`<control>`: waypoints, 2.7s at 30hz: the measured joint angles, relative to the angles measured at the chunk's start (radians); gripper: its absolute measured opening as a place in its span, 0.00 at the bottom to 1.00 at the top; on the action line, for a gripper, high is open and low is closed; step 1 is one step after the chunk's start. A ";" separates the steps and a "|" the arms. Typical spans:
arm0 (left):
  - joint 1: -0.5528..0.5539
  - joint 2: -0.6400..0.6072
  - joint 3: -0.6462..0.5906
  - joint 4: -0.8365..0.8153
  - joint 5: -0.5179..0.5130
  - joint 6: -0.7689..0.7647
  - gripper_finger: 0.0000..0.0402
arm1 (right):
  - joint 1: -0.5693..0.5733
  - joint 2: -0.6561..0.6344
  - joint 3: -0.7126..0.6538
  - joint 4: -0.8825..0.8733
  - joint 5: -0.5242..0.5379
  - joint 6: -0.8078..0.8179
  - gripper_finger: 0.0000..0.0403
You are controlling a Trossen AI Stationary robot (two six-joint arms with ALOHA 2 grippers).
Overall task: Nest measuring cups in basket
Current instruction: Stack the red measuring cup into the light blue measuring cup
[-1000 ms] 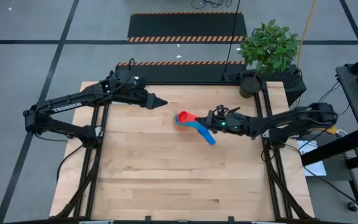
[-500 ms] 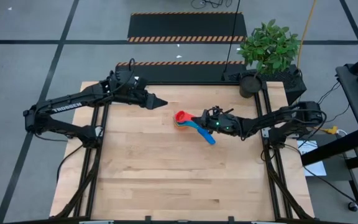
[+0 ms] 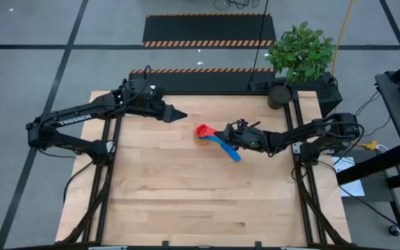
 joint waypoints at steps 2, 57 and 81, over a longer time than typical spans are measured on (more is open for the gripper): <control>0.000 0.000 0.000 0.000 0.000 0.000 0.87 | 0.000 0.000 0.000 -0.011 0.000 0.000 0.14; -0.043 0.000 0.000 0.004 -0.044 -0.081 0.87 | -0.007 -0.244 0.049 -0.605 -0.183 -0.712 0.50; -0.193 0.000 0.000 0.052 -0.208 -0.284 0.87 | -0.063 0.009 0.114 -0.558 -0.131 -1.337 0.91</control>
